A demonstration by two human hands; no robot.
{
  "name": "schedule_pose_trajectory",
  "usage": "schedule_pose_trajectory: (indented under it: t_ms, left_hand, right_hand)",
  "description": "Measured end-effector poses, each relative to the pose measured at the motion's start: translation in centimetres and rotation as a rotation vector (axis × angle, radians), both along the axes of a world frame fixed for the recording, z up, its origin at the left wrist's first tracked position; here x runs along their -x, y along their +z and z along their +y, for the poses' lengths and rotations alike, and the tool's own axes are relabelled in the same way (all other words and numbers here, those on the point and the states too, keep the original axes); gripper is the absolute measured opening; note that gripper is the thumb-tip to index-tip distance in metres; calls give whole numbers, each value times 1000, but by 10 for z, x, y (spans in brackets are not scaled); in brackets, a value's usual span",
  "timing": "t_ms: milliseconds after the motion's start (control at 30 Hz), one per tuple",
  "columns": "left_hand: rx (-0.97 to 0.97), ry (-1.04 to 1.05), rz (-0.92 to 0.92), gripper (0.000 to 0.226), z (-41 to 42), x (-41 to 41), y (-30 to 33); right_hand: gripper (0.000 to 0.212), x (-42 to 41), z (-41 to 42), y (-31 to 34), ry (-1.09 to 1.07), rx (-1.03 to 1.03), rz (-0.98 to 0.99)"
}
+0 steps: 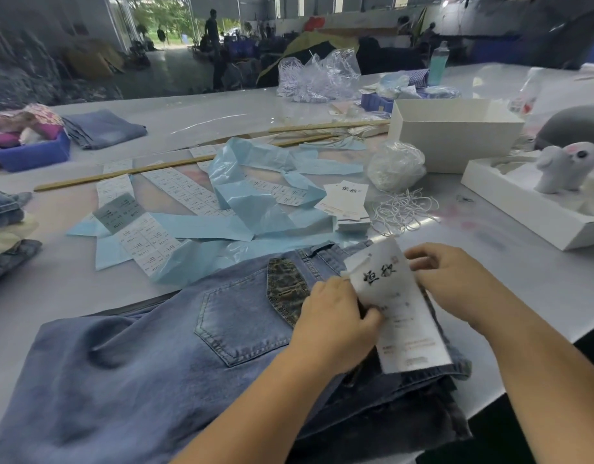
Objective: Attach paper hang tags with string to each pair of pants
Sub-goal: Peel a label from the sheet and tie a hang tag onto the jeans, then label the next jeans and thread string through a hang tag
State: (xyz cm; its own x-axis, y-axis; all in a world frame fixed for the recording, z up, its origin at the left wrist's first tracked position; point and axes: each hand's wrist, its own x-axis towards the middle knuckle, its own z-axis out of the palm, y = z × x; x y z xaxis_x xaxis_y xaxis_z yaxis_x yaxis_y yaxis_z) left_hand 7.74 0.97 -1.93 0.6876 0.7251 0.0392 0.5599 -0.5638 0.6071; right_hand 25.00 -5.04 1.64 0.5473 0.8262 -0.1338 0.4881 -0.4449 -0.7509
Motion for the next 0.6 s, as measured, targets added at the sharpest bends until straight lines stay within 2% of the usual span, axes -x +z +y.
schedule_pose_trajectory:
  t_ms: [67,100,200,267,367,433,500,600]
  left_hand:
    - [19,-122,31,50,3,4,2]
    - [51,-174,0,51,5,8,4]
    - [174,-289,-166,36,5,21,6]
    - [177,-286,-167,36,1,25,8]
    - [97,-205,-73,44,-4,28,7]
    - [24,-158,52,51,-1,36,10]
    - [-35,-67,230,64,9,53,13]
    - [-54,147,413,83,30,89,9]
  right_hand:
    - [29,-1,-6,-6,-17,113,62]
    - [35,0,-7,-9,4,177,90]
    - [35,6,-8,-12,-10,199,139]
    - [26,9,-7,-10,-48,173,159]
    - [19,13,-1,-5,-41,173,59]
    - [28,19,4,7,-46,113,-74]
    - [41,29,8,29,-81,-37,-234]
    - [47,69,15,59,-53,-298,-418]
